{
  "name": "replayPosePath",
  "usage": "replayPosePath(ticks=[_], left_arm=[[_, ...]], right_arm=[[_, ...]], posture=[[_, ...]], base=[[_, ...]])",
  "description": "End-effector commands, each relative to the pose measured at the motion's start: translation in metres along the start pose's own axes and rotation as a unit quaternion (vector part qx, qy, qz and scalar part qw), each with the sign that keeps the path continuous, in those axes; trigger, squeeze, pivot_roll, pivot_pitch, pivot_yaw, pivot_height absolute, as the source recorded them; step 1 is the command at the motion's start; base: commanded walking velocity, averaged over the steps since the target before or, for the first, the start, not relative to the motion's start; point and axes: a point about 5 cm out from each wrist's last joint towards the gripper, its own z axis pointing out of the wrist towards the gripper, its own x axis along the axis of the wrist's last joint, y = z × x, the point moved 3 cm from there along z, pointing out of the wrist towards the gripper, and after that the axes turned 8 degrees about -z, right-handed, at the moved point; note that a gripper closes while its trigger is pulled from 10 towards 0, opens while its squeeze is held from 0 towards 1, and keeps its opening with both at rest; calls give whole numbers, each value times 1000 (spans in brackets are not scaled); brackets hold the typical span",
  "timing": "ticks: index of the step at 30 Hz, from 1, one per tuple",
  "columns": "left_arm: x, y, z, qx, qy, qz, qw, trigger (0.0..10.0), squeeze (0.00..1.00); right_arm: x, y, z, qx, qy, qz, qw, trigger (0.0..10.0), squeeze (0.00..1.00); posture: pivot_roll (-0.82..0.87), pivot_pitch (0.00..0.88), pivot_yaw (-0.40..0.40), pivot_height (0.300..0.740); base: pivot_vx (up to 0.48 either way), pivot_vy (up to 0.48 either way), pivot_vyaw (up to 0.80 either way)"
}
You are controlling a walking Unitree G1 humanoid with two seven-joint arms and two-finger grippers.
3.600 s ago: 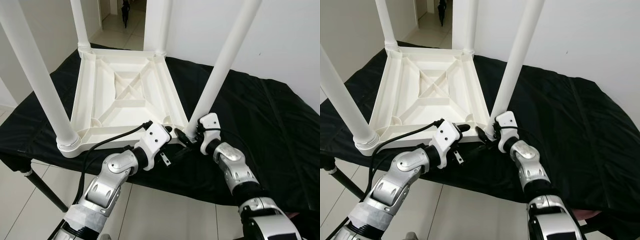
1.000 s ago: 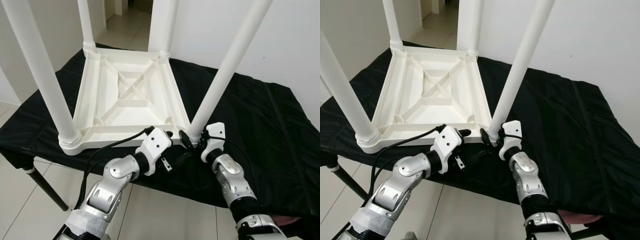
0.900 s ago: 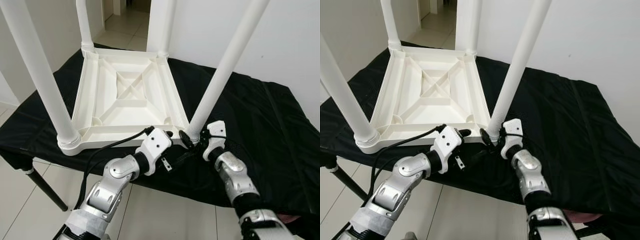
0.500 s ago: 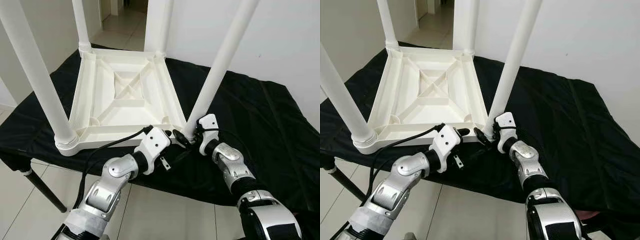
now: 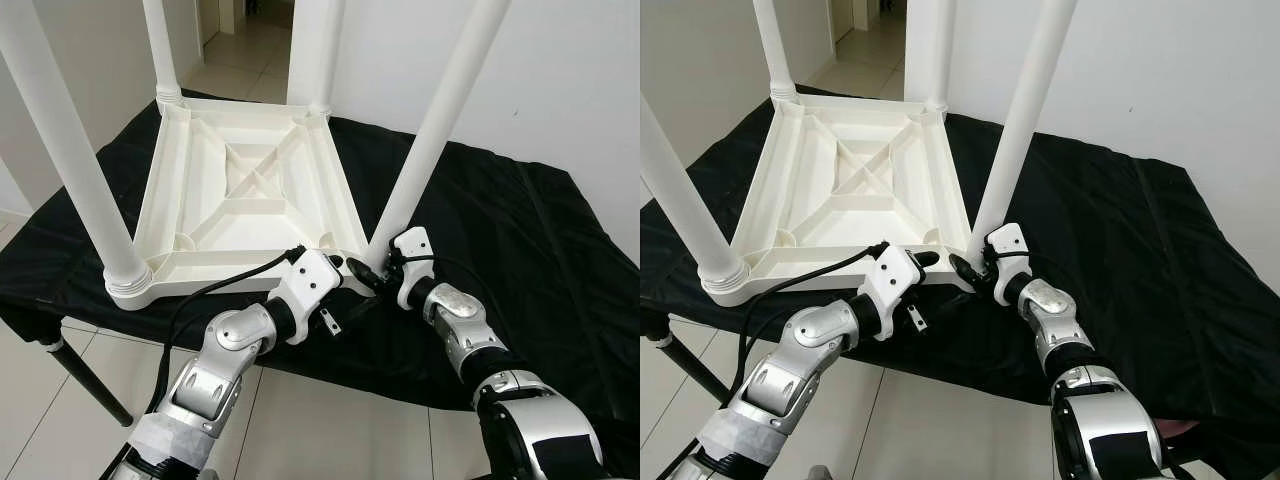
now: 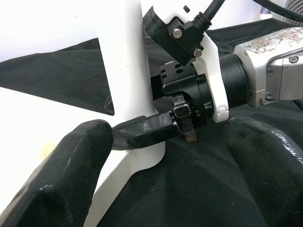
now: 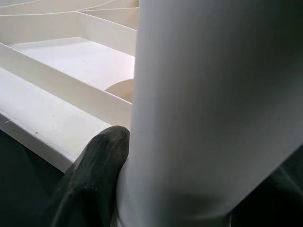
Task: Building children table
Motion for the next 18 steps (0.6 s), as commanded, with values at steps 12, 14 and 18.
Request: replayPosePath(ticks=[12,14,18], left_arm=[[1,-2,4,18,4,2,1000,10000,0],[2,-3,4,19,5,2,1000,10000,0],[2,-2,5,18,7,0,1000,10000,0]], right_arm=[[-16,6,-8,-88,-24,52,994,10000,0],[-14,9,-7,-126,-20,57,990,10000,0],[-12,18,-7,-217,-24,73,973,10000,0]], posture=[[2,0,-102,740],[2,0,-102,740],[-5,0,-102,740]], base=[[0,0,0],[0,0,0],[0,0,0]])
